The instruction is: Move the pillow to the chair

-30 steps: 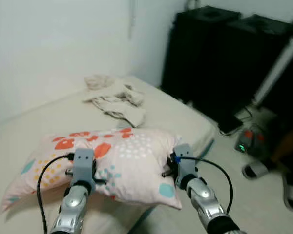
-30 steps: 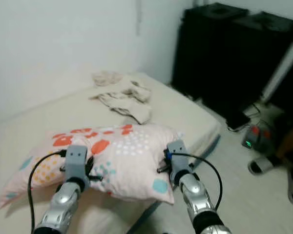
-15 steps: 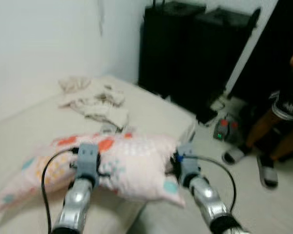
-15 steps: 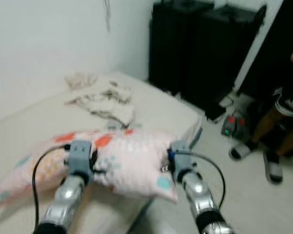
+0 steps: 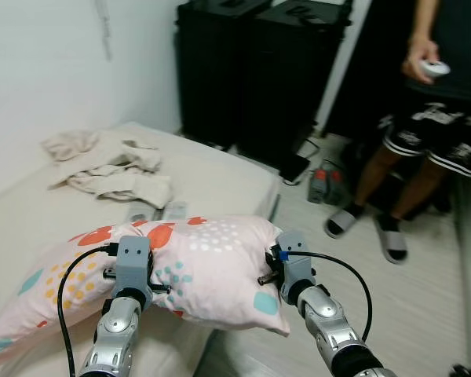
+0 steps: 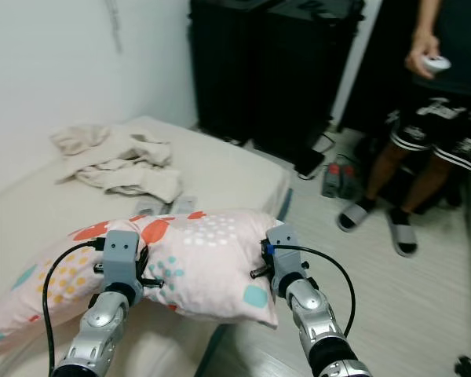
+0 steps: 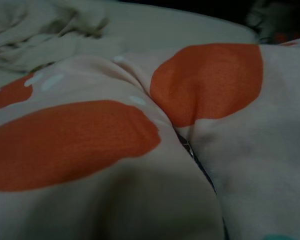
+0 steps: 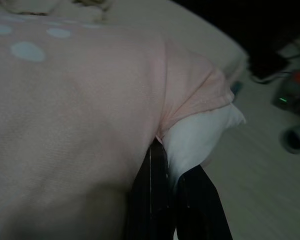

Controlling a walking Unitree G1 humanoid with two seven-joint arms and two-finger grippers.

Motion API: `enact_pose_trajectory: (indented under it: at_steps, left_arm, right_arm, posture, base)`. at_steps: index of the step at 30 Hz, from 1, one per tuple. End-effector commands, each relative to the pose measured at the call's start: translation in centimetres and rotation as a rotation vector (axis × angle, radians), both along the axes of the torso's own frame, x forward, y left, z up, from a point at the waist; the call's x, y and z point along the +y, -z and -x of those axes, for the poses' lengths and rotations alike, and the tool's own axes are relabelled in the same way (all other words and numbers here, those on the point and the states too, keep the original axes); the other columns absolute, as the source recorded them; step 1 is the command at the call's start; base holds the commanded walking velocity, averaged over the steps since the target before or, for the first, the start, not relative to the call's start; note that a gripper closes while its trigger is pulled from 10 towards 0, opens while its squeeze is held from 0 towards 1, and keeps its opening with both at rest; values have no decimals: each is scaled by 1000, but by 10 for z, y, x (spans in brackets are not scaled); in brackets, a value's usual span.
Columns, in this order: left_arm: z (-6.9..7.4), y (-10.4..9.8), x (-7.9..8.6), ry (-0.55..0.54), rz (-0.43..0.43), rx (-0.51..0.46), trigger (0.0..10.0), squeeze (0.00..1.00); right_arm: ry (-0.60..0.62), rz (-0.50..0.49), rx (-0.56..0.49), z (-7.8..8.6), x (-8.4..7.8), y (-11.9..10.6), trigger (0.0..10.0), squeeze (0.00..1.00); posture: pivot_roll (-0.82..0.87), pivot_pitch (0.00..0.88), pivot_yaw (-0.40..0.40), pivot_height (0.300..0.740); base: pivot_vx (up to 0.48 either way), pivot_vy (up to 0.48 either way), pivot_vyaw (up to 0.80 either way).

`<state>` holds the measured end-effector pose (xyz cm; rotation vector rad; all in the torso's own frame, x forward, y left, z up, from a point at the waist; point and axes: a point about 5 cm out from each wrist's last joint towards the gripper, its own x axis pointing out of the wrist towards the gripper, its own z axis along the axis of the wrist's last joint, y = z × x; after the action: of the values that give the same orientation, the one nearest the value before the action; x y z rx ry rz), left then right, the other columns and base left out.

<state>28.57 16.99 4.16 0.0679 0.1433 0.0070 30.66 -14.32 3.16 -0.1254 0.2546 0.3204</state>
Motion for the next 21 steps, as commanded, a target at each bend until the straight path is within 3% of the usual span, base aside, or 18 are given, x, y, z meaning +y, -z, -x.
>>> enact_pose_trajectory:
  at_steps: [1,21]
  left_arm:
    - [0,-2,5,-22,-4,-9,10000,0]
    - [-1,-4,8,-27,-22,-23,10000,0]
  right_arm:
    - [28,-11,-31,-2,-5,-5,10000,0]
    - [23,-14,-31,-2,-4,-5,10000,0]
  posture:
    - [3,97,-43,740]
    - [6,96,-43,740]
  base:
    - [0,0,-800]
    - [0,0,-800]
